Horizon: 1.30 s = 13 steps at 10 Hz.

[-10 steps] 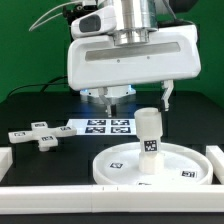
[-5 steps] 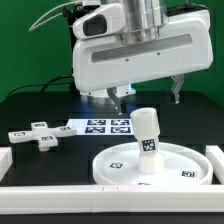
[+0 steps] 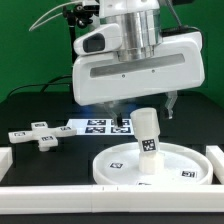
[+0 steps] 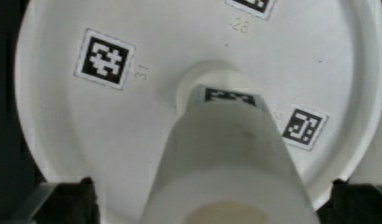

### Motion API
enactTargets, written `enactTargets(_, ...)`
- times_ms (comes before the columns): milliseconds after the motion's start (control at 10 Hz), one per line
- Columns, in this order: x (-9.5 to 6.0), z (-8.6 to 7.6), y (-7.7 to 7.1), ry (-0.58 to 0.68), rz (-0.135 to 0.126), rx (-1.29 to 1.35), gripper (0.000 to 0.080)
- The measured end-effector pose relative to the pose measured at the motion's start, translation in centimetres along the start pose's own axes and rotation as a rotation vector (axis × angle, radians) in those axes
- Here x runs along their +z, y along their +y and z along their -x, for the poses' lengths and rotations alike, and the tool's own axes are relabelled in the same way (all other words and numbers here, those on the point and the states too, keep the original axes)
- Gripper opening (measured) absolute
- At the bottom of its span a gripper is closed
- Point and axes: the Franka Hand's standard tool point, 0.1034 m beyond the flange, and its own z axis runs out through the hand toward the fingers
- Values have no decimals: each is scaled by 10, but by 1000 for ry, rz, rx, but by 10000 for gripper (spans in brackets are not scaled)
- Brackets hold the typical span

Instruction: Assemble round table

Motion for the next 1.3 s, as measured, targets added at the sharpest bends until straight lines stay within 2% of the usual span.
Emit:
enactTargets(100,2,2,2,14,4,5,649)
enactTargets(500,-2,-8,0,26,2,2,645)
enactTargets(600,-2,-9,-1,29,2,0,487)
enactTargets(700,-2,-11,-3,39,4,-3,412)
enactTargets(1200,-3,-12,-5,46,4,4,412)
enactTargets(1300,-3,-12,-5,46,0,87,412)
